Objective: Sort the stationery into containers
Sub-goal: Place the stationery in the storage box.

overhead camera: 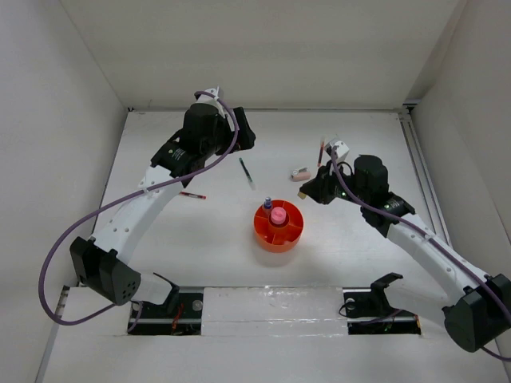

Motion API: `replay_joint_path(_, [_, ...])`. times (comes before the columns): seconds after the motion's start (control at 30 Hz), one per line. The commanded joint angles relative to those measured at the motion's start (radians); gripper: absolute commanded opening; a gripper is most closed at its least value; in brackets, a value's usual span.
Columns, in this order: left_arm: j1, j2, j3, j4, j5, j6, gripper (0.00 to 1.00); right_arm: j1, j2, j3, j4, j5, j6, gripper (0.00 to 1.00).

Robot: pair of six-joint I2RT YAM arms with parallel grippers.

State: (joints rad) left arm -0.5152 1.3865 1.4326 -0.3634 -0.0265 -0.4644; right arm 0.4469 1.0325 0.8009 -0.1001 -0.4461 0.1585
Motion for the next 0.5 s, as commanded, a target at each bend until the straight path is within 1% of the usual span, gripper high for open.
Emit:
replay_joint_path(0.0, [-0.003, -0.03, 0.0, 0.053, -0.041, -0.025, 1.0, 0.019, 0.029, -0.002, 0.069, -0.025, -0.04, 0.0])
replay_joint_path(0.03, [-0.003, -0.003, 0.017, 0.041, -0.05, -0.025, 1.0, 0.045, 0.041, -0.002, 0.069, -0.025, -0.04, 0.0])
replay_joint_path(0.17, [-0.003, 0.071, 0.094, -0.04, -0.064, -0.025, 1.0, 0.068, 0.096, -0.025, 0.092, -0.003, -0.05, 0.0])
replay_joint_path(0.47, [-0.003, 0.051, 0.077, -0.002, -0.032, 0.006, 1.0, 0.092, 0.15, -0.071, 0.148, 0.027, -0.04, 0.0])
